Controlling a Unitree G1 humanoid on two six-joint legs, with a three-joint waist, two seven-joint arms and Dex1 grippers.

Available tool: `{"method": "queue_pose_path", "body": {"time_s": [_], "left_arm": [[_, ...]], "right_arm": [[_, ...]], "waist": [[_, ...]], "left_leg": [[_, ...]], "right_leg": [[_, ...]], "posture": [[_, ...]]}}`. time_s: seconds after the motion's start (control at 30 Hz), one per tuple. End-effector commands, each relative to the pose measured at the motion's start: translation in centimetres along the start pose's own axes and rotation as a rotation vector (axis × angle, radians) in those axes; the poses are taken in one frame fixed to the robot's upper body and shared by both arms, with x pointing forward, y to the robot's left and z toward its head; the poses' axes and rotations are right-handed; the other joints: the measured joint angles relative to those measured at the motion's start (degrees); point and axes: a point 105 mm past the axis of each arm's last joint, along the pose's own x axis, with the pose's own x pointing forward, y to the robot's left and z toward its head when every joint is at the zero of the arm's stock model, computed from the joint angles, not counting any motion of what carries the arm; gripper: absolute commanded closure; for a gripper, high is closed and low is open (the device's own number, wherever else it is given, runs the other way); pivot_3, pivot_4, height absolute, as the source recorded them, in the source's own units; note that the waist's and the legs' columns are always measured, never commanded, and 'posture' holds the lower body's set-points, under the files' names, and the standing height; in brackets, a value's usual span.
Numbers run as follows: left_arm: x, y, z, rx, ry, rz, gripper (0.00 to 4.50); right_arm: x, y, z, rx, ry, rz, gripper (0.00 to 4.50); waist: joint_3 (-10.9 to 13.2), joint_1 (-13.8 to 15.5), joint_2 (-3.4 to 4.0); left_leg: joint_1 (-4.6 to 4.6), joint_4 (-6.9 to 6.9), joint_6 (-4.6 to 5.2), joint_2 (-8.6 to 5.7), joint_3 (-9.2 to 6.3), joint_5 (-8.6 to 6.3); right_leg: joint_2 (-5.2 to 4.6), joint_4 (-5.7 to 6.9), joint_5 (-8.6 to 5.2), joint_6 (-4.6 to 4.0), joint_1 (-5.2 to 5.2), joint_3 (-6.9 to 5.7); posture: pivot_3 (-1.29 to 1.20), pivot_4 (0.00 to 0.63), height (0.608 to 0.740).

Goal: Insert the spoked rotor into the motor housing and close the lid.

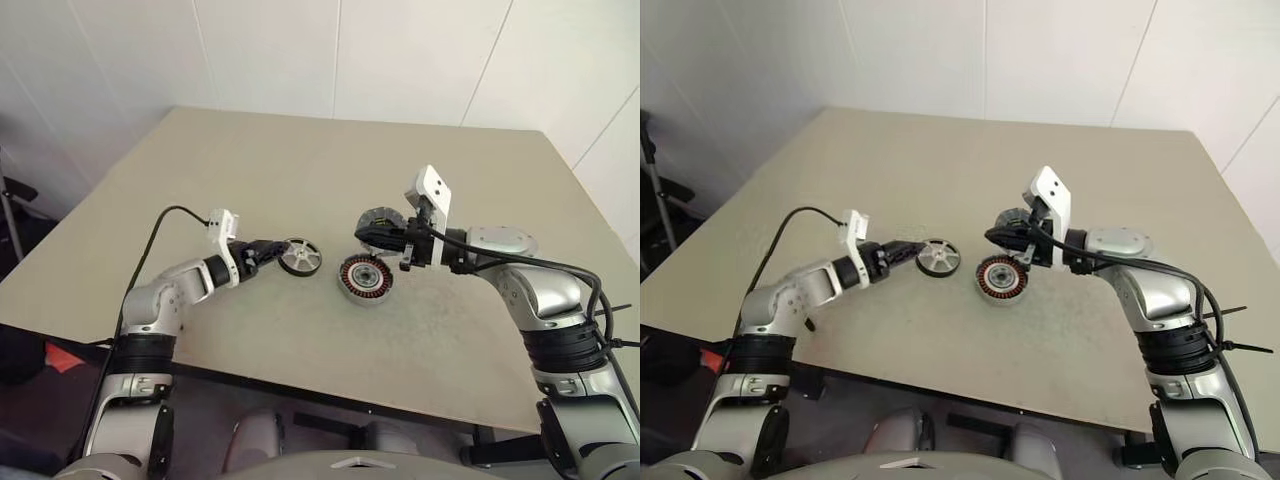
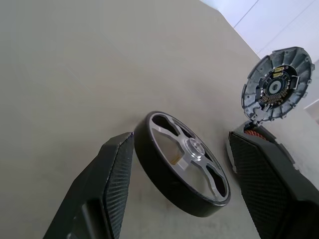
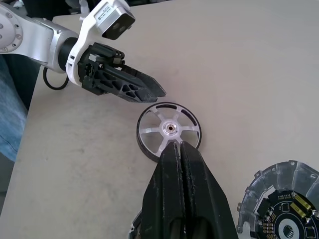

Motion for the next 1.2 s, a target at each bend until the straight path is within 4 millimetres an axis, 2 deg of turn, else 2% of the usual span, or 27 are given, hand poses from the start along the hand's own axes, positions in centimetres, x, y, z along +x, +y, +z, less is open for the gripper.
{"method": "queue_pose_path", "body": {"time_s": [0.03, 0.17, 0.33, 0.43, 0.57, 0.77, 0.87, 1.07, 1.2], "left_arm": [[0.5, 0.2, 0.3, -0.109, 0.001, 0.030, 1.35], [0.7, 1.0, -1.4, -0.168, 0.058, 0.066, 1.35], [0.6, 1.0, -2.0, -0.215, 0.070, 0.062, 1.35], [1.3, 0.4, -2.5, -0.255, 0.076, 0.039, 1.35], [2.5, -0.9, -2.1, -0.366, 0.027, -0.032, 1.35], [3.9, -0.9, -1.9, -0.506, -0.039, -0.043, 1.35], [4.0, -0.8, -1.6, -0.532, -0.062, -0.047, 1.90], [3.3, -0.4, -1.6, -0.539, -0.063, -0.036, 3.85], [3.1, -0.5, -1.6, -0.538, -0.057, -0.039, 3.85]], "right_arm": [[0.1, 0.2, 1.6, -0.040, -0.030, -0.004, 4.50], [0.3, 0.1, 1.7, -0.035, -0.025, -0.014, 4.50], [0.2, -0.2, 1.4, -0.027, -0.020, -0.028, 4.50], [0.2, -0.3, 1.2, -0.027, -0.017, -0.027, 4.50], [0.2, -0.5, 1.0, -0.030, -0.014, -0.031, 4.50], [0.2, -0.4, 0.6, -0.033, -0.005, -0.033, 4.50], [0.1, -0.6, 0.6, -0.033, -0.003, -0.047, 4.50], [0.3, -0.7, 1.0, -0.037, 0.000, -0.063, 4.50], [0.4, -0.9, 1.3, -0.042, 0.004, -0.073, 4.50]], "waist": [[0.0, -0.1, 0.00], [0.0, -0.1, 0.00], [0.0, -0.1, 0.00], [0.0, 0.0, 0.00], [0.0, 0.3, 0.00], [0.0, 0.2, -0.02], [0.0, 0.1, -0.03], [0.0, 0.1, -0.03], [0.0, -0.1, -0.03]], "left_leg": [[0.03, -0.01, -0.01, 0.00, 0.00, 0.00], [0.03, -0.01, -0.01, 0.00, 0.00, 0.01], [0.02, -0.01, 0.00, -0.01, -0.01, 0.00], [0.02, -0.01, 0.00, -0.01, -0.01, 0.00], [0.04, -0.01, 0.04, -0.03, -0.01, -0.02], [0.02, -0.04, 0.04, -0.03, -0.01, -0.02], [-0.04, -0.07, 0.06, -0.03, -0.01, -0.01], [-0.07, -0.07, 0.12, -0.03, -0.01, -0.05], [-0.04, -0.07, 0.10, -0.02, -0.01, -0.04]], "right_leg": [[0.01, 0.00, 0.00, 0.00, 0.01, 0.00], [0.01, 0.00, 0.00, 0.00, 0.02, 0.01], [0.01, -0.03, 0.00, 0.00, 0.03, 0.01], [0.00, -0.04, 0.00, 0.00, 0.04, 0.01], [-0.01, -0.06, 0.00, 0.00, 0.09, 0.01], [-0.01, -0.12, 0.00, 0.01, 0.07, 0.01], [0.00, -0.12, 0.00, 0.01, 0.01, 0.01], [0.00, -0.19, 0.00, 0.01, 0.02, 0.00], [0.00, -0.19, 0.00, 0.01, 0.02, 0.00]], "posture": [[0.00, 0.000, 0.740], [0.00, 0.000, 0.740], [0.00, 0.000, 0.740], [0.00, 0.000, 0.740], [0.00, 0.000, 0.740], [0.00, 0.000, 0.740], [0.00, 0.000, 0.740], [0.00, 0.000, 0.740], [0.00, 0.000, 0.740]]}}
